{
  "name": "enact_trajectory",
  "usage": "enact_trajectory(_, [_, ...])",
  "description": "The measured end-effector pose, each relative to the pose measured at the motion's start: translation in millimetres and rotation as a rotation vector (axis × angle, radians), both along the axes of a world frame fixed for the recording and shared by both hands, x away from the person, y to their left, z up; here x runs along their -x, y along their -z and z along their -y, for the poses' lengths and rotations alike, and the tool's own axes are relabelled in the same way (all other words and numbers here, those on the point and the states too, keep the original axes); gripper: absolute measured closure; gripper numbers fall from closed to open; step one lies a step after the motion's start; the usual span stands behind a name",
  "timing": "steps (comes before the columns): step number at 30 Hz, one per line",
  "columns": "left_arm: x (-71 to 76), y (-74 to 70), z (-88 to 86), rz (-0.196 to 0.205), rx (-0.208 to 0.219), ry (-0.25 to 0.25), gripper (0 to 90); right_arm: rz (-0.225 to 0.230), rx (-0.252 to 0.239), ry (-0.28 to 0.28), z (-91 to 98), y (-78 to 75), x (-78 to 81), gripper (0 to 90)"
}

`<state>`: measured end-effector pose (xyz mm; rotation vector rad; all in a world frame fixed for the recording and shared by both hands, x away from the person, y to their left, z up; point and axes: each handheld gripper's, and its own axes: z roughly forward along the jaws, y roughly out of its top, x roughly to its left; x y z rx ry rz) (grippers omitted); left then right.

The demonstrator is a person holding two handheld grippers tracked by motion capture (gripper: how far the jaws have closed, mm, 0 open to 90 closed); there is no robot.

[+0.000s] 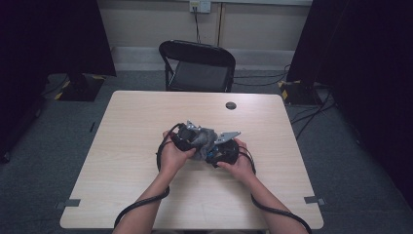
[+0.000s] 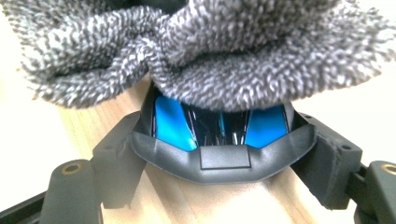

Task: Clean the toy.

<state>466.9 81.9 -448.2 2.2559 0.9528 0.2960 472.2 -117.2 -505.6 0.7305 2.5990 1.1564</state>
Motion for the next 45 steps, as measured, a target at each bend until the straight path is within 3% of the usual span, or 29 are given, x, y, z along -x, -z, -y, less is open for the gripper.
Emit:
enact_trajectory(23, [-12.4, 3.3, -15.5, -0.012, -0.011, -0.058, 71.2, 0.0, 0.0, -0.001, 0.0, 0.0, 0.0, 24.3])
enact_trajectory(33, [-19.3, 4.1, -22.1, -0.016, -0.035, -0.079, 71.2, 0.0, 0.0, -0.001, 0.0, 0.0, 0.0, 24.3])
enact_trajectory(45, [-24.9, 6.8, -28.6, -0.027, -0.029, -0.095, 71.2, 0.001, 0.0, -0.001, 0.0, 0.0, 0.0, 24.3])
